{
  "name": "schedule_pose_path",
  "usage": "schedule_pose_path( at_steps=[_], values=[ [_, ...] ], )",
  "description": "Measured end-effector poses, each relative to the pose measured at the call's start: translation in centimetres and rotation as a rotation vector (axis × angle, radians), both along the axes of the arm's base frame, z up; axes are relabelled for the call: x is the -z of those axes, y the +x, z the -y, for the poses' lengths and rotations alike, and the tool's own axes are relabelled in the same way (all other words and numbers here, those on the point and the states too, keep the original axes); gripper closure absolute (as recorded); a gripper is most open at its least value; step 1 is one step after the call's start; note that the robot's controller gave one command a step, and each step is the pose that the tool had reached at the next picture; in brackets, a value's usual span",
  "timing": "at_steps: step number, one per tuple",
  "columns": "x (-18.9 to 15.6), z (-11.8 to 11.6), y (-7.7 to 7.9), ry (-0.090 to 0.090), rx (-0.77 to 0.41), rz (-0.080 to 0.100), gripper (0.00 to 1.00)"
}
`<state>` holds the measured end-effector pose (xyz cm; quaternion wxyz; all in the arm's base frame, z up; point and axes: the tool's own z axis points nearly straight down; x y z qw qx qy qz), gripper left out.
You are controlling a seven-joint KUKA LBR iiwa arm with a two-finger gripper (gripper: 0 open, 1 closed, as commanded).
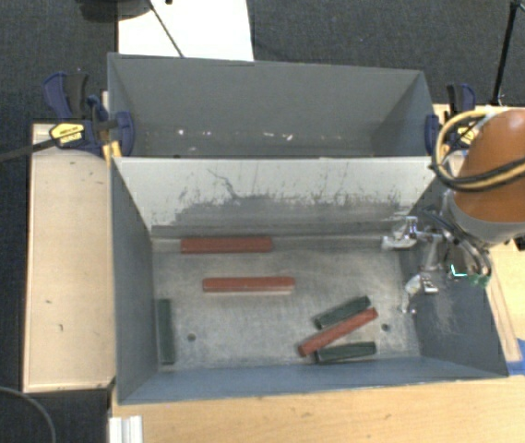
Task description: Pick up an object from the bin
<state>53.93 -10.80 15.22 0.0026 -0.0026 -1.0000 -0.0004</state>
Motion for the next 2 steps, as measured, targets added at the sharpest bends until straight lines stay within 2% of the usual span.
schedule_pose_path(
  at_steps=[1, 2],
  values=[
    [-0.4, 0.0, 0.2, -0.001, -0.003, 0.008, 0.00],
    [7.3, -4.0, -0.7, -0.002, -0.003, 0.017, 1.00]
  ],
)
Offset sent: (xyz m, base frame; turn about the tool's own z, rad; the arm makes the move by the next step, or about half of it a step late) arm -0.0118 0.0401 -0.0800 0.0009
